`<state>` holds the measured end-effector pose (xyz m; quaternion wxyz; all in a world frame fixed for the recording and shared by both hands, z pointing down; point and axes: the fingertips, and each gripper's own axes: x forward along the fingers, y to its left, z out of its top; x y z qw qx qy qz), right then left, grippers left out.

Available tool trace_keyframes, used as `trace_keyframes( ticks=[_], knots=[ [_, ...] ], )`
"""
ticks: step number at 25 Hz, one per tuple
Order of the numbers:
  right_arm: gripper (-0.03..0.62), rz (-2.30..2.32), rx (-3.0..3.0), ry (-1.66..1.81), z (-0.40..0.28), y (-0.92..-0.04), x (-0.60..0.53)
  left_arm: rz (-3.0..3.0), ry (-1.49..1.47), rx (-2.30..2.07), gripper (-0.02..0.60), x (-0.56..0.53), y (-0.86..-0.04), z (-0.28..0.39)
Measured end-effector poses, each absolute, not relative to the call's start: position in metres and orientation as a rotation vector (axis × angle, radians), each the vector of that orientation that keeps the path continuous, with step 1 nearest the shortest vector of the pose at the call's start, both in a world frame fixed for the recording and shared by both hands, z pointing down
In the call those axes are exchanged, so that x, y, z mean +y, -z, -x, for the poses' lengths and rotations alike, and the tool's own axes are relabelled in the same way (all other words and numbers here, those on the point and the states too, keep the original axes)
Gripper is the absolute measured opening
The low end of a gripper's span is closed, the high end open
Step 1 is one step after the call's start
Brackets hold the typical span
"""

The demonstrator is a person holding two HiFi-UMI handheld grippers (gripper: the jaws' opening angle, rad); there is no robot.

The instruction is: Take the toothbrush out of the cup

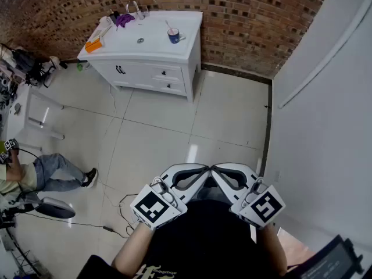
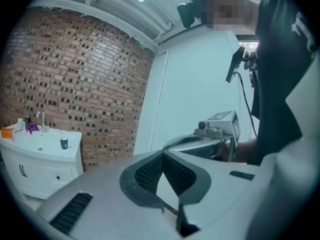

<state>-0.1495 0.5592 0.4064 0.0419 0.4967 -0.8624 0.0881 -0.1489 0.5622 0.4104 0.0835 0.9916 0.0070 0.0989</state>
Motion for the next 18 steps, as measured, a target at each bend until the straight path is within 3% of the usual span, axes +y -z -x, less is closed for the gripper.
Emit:
trace_keyframes(
  ticks=[18],
  knots=[
    [-0.015,-1.489,-2.659,-0.320,0.095,-0.418,0.532,-2.933,-0.312,-0.027,0.000,0.535,-0.421,0.094]
  ],
)
